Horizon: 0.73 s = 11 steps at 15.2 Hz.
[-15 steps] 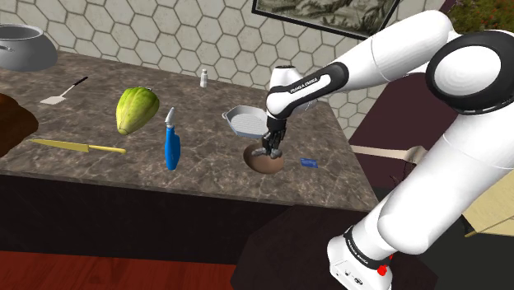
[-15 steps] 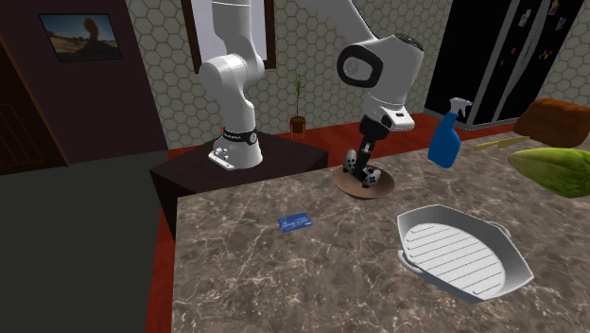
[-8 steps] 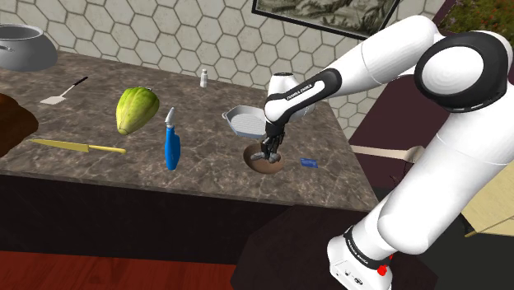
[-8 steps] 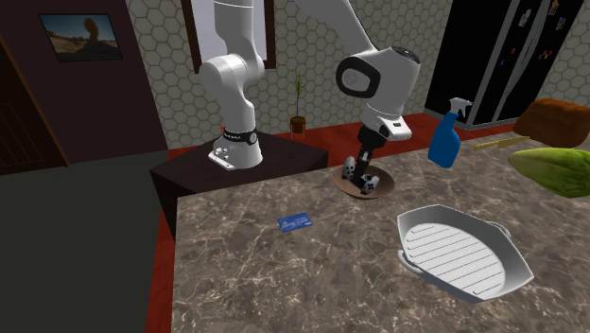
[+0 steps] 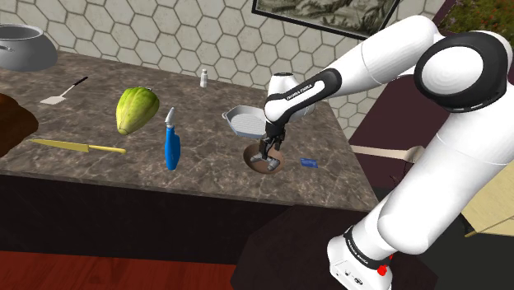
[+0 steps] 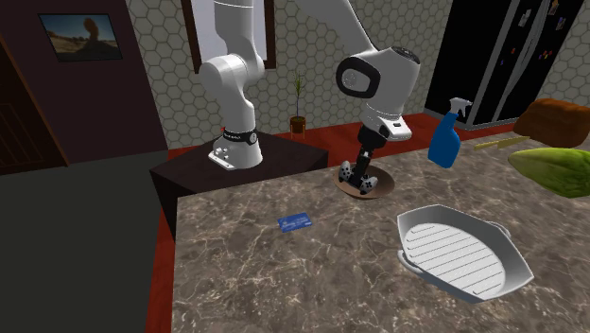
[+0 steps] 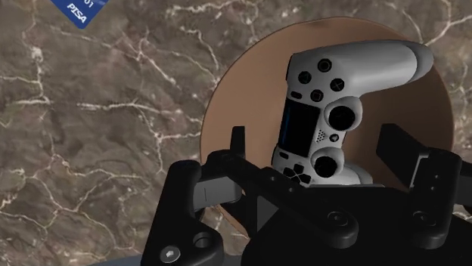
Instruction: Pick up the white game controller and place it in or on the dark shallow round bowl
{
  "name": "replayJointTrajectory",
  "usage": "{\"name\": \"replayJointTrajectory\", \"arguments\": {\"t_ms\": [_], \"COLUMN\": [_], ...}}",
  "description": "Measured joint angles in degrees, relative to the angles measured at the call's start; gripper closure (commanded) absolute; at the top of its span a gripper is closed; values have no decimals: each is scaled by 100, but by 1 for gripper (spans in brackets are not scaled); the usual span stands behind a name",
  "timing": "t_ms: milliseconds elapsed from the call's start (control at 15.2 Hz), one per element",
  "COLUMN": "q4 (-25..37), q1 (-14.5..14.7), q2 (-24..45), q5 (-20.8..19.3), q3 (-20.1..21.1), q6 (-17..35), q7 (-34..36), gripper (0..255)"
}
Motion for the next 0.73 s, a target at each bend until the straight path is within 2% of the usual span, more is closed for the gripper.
{"name": "replayJointTrajectory", "arguments": {"t_ms": [198,462,726], "q4": [42,314,333], "q1": [-2,1,5], "q2": [-43,-352,-408], "q5": [-4,-25,-27], "q3": [-3,-7,-4], "q6": [-83,-659,-739], "q7": [-3,10,20], "gripper": [0,0,0]}}
